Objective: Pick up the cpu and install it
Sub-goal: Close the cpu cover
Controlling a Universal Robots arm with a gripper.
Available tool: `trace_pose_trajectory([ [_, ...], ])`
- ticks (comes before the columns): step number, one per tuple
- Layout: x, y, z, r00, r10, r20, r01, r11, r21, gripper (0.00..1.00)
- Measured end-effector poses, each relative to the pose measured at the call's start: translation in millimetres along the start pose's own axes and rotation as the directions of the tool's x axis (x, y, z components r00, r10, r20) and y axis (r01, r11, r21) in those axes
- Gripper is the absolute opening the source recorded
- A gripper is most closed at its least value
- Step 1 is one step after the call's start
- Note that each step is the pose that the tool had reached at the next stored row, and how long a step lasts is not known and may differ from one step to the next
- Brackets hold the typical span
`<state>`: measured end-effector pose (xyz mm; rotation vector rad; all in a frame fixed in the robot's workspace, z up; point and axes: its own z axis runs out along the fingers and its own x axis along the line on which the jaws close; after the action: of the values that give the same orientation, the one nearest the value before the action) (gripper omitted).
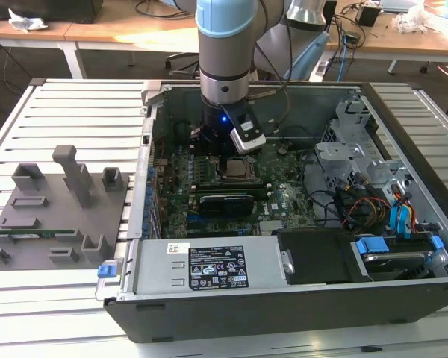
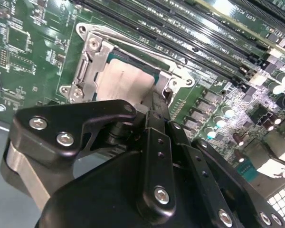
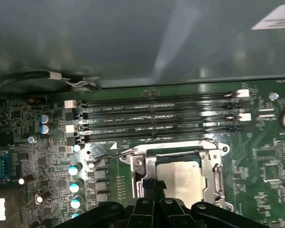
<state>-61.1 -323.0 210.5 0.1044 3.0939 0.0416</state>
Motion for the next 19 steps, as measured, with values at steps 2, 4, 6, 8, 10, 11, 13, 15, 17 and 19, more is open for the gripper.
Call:
trace_pose_trajectory([
  [2,0.0,0.0,0.0,1.0000,0.000,-0.0001,0.000,1.0000,0.0000,0.11],
  [4,0.0,0.0,0.1,1.0000,0.000,0.0000,0.000,1.0000,-0.0001,0.11],
  [6,0.2,0.1,1.3,1.0000,0.000,0.0002,0.000,1.0000,-0.0005,0.11],
  [8,0.3,0.0,3.1,1.0000,0.000,0.0001,0.000,1.0000,-0.0002,0.11],
  [10,0.4,-0.1,4.7,1.0000,0.000,0.0000,0.000,1.0000,-0.0001,0.11],
  [11,0.5,-0.2,4.9,1.0000,0.000,-0.0001,0.000,1.0000,0.0001,0.11],
  [13,1.1,-0.1,5.8,1.0000,0.000,0.0002,0.000,1.0000,-0.0004,0.11],
  [15,2.0,-0.3,6.5,1.0000,0.000,-0.0001,0.000,1.0000,0.0001,0.11],
  [17,2.5,-0.3,6.9,1.0000,0.000,-0.0001,0.000,1.0000,0.0002,0.11],
  [19,3.3,-0.4,7.2,1.0000,0.000,0.0001,0.000,1.0000,-0.0001,0.11],
])
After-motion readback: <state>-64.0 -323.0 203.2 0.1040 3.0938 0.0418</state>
